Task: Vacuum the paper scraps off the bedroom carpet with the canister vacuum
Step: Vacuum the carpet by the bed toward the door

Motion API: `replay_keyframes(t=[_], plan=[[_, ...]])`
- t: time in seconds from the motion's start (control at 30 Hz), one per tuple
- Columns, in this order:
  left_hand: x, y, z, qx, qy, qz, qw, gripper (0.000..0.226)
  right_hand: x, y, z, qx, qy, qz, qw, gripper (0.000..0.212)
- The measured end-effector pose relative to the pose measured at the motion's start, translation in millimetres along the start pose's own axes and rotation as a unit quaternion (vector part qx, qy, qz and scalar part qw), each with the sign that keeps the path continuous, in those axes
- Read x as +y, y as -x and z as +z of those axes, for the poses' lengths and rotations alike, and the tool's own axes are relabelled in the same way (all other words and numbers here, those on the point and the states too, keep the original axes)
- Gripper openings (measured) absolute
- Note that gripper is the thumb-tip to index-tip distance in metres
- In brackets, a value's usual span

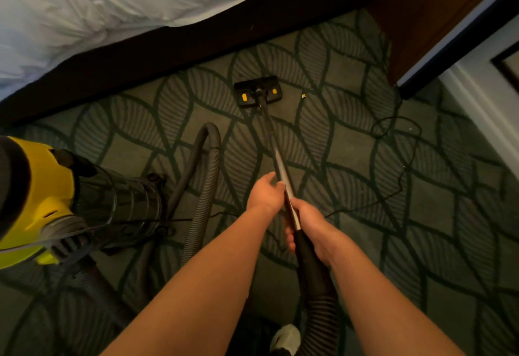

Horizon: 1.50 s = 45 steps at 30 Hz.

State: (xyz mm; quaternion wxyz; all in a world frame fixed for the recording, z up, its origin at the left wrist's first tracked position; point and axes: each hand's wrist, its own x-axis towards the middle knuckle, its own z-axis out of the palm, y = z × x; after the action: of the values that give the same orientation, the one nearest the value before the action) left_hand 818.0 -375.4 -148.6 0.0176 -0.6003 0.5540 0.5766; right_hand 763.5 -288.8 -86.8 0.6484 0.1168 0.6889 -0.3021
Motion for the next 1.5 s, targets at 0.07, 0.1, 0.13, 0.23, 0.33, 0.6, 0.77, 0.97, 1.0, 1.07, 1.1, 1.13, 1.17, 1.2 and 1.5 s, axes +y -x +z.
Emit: replay_keyframes(t=[0.07,0.1,0.13,0.23,0.33,0.6,0.77,0.97,1.0,1.07,1.1,1.13,1.17,1.2,1.5], plan=[[-3,9,-1,-0.032,-0.003,-0.004,0.999,0.047,17,7,-4,-0.004,-0.014,0.02,1.0,0.057],[-6,13,0,-0.042,-0.014,-0.006,0.999,0.045,26,10,-6,-0.004,-0.019,0.029,0.999,0.057],[-9,20,0,-0.051,-0.028,-0.009,0.998,0.044,36,12,-6,-0.001,-0.021,0.036,0.999,0.057],[-23,45,3,-0.057,-0.07,-0.011,0.996,0.044,63,20,-6,0.006,-0.013,0.051,0.999,0.059],[-37,75,9,-0.046,-0.08,-0.016,0.996,0.054,88,37,-10,0.003,-0.016,0.057,0.998,0.06],[-51,141,39,-0.067,0.013,-0.088,0.994,0.051,141,88,-32,-0.003,-0.021,0.078,0.997,0.059],[-51,180,39,-0.065,-0.022,-0.082,0.994,0.022,158,122,-37,-0.019,-0.047,0.104,0.993,0.059],[-64,227,47,-0.069,-0.039,-0.087,0.993,0.038,187,162,-45,-0.018,-0.056,0.123,0.991,0.059],[-66,235,48,-0.071,-0.037,-0.088,0.993,0.039,191,168,-46,-0.015,-0.052,0.122,0.991,0.06],[-72,249,51,-0.077,-0.037,-0.095,0.992,0.035,201,179,-48,-0.012,-0.045,0.124,0.991,0.06],[-74,255,53,-0.077,-0.043,-0.099,0.991,0.032,206,183,-48,-0.011,-0.044,0.126,0.991,0.061],[-78,263,54,-0.077,-0.052,-0.101,0.991,0.029,213,190,-49,-0.011,-0.045,0.131,0.99,0.061],[-80,267,55,-0.073,-0.06,-0.101,0.99,0.027,218,192,-49,-0.015,-0.047,0.134,0.99,0.061],[-83,274,56,-0.072,-0.065,-0.102,0.99,0.026,224,197,-49,-0.016,-0.05,0.139,0.989,0.061],[-99,306,46,-0.071,-0.076,-0.119,0.987,0.027,253,216,-30,-0.021,-0.07,0.149,0.986,0.055]])
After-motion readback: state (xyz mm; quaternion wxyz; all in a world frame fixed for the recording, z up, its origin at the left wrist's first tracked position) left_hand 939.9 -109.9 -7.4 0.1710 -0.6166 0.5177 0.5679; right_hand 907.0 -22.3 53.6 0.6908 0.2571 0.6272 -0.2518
